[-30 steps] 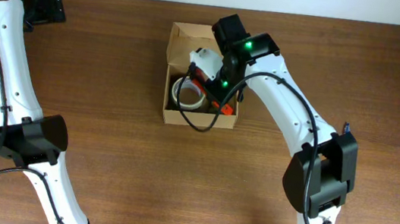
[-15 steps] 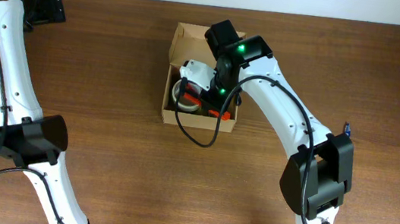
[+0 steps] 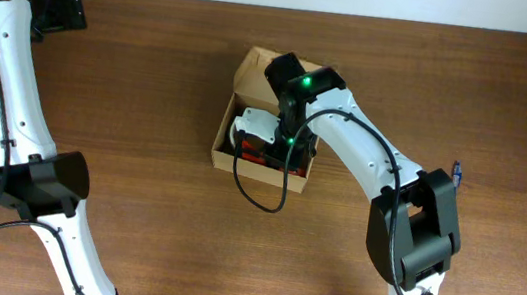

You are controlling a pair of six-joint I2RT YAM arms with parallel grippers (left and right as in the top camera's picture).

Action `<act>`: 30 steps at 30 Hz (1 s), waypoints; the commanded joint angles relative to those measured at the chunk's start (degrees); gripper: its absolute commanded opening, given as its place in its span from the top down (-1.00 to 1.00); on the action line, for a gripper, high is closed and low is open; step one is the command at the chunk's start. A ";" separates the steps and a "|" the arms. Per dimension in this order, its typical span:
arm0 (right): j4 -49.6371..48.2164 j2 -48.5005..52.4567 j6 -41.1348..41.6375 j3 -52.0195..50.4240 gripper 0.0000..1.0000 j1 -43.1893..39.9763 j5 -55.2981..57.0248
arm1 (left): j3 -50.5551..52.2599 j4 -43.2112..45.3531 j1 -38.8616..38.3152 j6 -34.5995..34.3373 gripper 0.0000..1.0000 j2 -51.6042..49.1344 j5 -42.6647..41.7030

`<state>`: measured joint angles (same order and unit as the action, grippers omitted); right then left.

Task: Pack container
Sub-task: 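Lower the red knife into the box beside the tapes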

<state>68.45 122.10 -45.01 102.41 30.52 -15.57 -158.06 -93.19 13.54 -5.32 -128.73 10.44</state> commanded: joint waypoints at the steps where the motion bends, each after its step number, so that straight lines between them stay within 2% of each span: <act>1: -0.13 0.20 -0.63 -0.63 0.93 0.66 -0.68 | 0.44 0.13 0.13 0.92 -0.99 1.25 -0.59; 13: -1.68 0.20 -0.66 -0.61 0.92 0.59 -0.59 | 0.44 0.13 0.13 0.92 -0.99 1.25 -0.59; 17: -1.79 0.20 -1.53 -0.61 0.92 0.63 -4.79 | 0.44 0.13 0.13 0.92 -0.99 1.25 -0.61; 30: 0.57 0.17 -3.21 -0.61 0.92 0.63 -7.37 | 0.44 0.13 0.13 0.92 -0.99 1.25 -0.59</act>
<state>68.55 122.10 -46.74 102.08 30.55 -20.29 -158.06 -93.19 13.54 -5.32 -128.73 10.44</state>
